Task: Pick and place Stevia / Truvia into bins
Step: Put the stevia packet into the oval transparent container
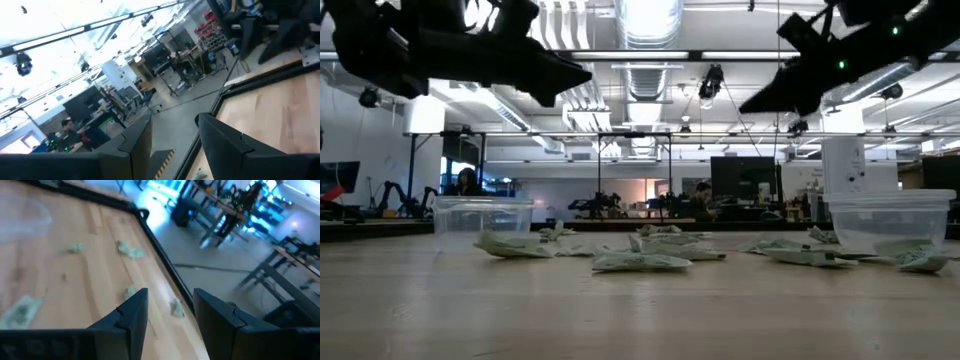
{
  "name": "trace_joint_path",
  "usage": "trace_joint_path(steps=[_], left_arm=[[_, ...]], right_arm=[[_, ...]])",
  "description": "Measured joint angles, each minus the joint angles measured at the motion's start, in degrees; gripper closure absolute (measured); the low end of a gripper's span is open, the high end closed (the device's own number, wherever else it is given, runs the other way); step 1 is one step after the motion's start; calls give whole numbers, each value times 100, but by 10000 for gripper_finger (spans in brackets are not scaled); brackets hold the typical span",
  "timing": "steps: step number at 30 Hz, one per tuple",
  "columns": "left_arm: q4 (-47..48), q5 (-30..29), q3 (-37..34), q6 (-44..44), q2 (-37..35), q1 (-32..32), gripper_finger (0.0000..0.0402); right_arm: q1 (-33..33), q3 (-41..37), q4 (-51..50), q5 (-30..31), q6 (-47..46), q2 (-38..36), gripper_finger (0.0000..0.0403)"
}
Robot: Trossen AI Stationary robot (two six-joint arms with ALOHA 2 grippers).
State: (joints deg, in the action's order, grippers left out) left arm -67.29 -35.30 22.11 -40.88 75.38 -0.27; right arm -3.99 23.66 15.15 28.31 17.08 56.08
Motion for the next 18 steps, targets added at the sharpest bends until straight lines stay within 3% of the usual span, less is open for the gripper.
trace_joint_path(steps=[3,7,10,12,14,18], left_arm=[[526,-493,270,-110,59,-184,256],[1733,-1552,708,-1170,-60,-354,256],[2574,-1634,988,-1449,-308,-192,256],[3615,-1583,1265,-1315,-646,-92,256],[5238,-1167,1653,-759,-1077,42,256],[8468,1114,2676,918,-1640,725,256]], right_arm=[[84,-49,-489,-110,-824,-51,259],[226,-22,-1101,-700,-1319,-92,258],[227,266,-1425,-798,-1123,-136,257],[221,565,-1723,-763,-1123,-153,259],[227,944,-2168,-779,-1204,-160,261],[234,1652,-3064,-1003,-1626,-160,265]])
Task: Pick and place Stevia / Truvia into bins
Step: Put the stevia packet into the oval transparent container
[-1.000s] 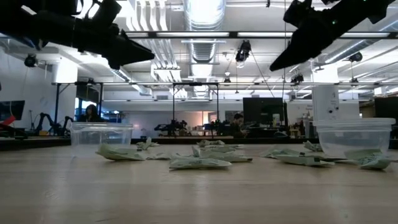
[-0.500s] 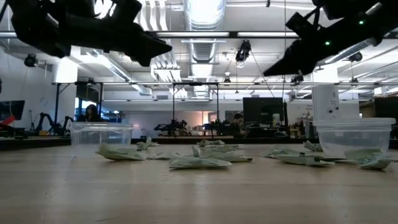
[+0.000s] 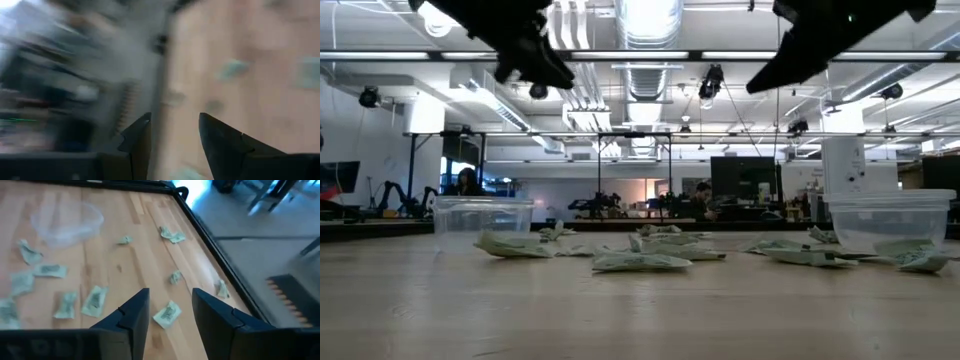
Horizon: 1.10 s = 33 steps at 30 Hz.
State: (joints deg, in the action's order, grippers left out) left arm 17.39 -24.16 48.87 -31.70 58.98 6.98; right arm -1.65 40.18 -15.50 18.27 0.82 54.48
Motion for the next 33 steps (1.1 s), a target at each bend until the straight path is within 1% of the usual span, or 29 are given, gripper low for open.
trace_joint_path(steps=[2,3,4,6,7,9,11,12,14,17,20,22,25,28,30,33], left_arm=[[1110,824,432,390,-43,425,256],[1497,988,570,440,-37,626,256],[1762,1027,681,430,9,813,256],[2017,1030,830,232,142,1153,256],[2080,1004,869,23,219,1301,256],[1982,671,966,-395,355,1457,258],[1602,397,1059,-233,453,1469,261],[1424,408,1055,-10,492,1473,263],[1162,622,990,207,571,1480,265],[1145,1114,1001,-440,838,1479,265],[1252,1129,1126,-579,1315,1676,265],[1470,1279,1225,-617,1649,1914,265],[1983,2070,1591,-616,2212,2246,265],[2639,2596,1991,-619,2701,2433,265],[2894,2671,2170,-658,2931,2527,265],[2897,2707,2368,-780,3238,2711,265]], right_arm=[[24,223,-256,-275,-198,0,266],[31,302,-261,-423,-213,0,266],[33,358,-253,-530,-179,0,266],[31,439,-229,-632,-32,0,264],[29,471,-206,-632,26,3,264],[26,530,-189,-627,86,4,264],[31,558,-194,-633,107,2,266],[31,572,-230,-635,107,2,267],[28,627,-406,-635,125,4,268],[26,678,-671,-633,110,27,267],[29,668,-887,-640,130,55,266],[27,646,-934,-640,158,78,268],[29,608,-1084,-664,262,81,272],[28,601,-1306,-804,282,66,275],[28,594,-1408,-823,284,63,276],[28,574,-1434,-832,285,79,278]])
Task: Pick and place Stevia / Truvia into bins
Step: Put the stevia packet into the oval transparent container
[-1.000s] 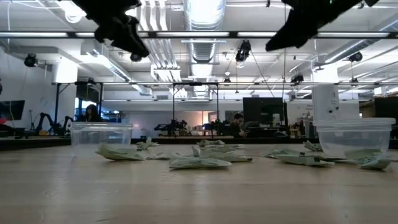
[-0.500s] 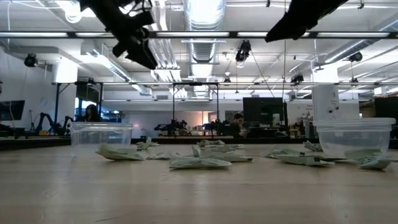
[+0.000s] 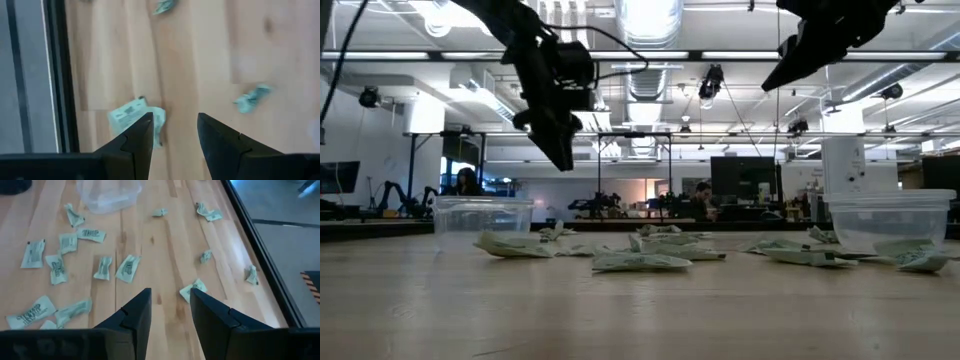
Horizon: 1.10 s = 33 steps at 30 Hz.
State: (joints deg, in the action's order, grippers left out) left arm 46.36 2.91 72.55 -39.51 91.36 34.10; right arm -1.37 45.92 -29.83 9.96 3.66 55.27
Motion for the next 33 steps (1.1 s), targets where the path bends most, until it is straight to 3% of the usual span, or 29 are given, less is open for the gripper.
trace_joint_path(steps=[4,12,33], left_arm=[[45,401,244,65,322,269,265],[227,409,208,39,926,701,265],[222,56,215,1171,1286,677,265]], right_arm=[[0,-60,2,1,-11,0,276],[0,-170,2,-16,-167,2,282],[0,-421,231,-5,-177,2,292]])
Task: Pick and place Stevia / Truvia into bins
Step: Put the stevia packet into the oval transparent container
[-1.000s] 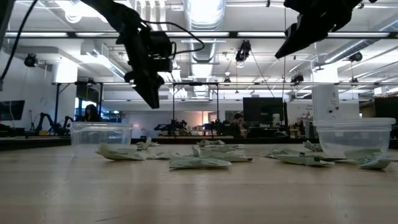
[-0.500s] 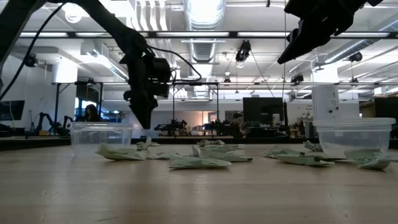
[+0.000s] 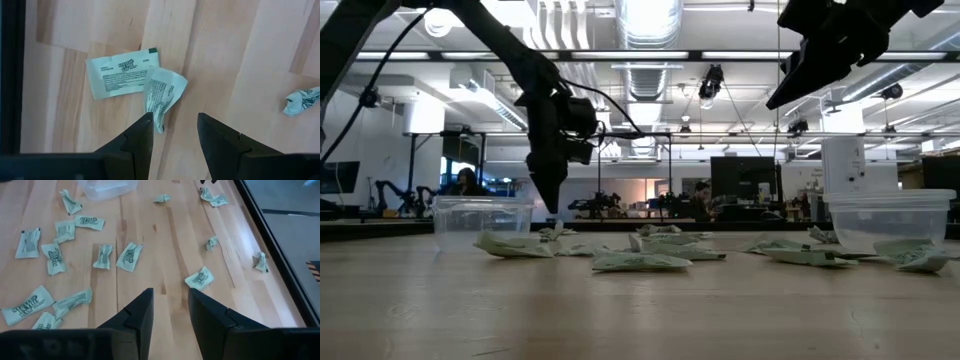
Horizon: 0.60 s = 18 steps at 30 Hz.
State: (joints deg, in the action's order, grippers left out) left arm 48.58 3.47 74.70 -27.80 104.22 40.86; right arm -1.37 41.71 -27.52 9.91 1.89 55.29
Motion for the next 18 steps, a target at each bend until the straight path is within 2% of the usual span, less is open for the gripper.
trace_joint_path(steps=[6,14,18], left_arm=[[68,-256,4,259,-4,-190,265],[306,-420,26,1199,-120,-267,265],[301,-473,26,1315,-120,-287,265]], right_arm=[[0,-52,-5,0,4,0,293],[0,-74,-8,0,34,0,296],[0,-80,-8,7,145,0,300]])
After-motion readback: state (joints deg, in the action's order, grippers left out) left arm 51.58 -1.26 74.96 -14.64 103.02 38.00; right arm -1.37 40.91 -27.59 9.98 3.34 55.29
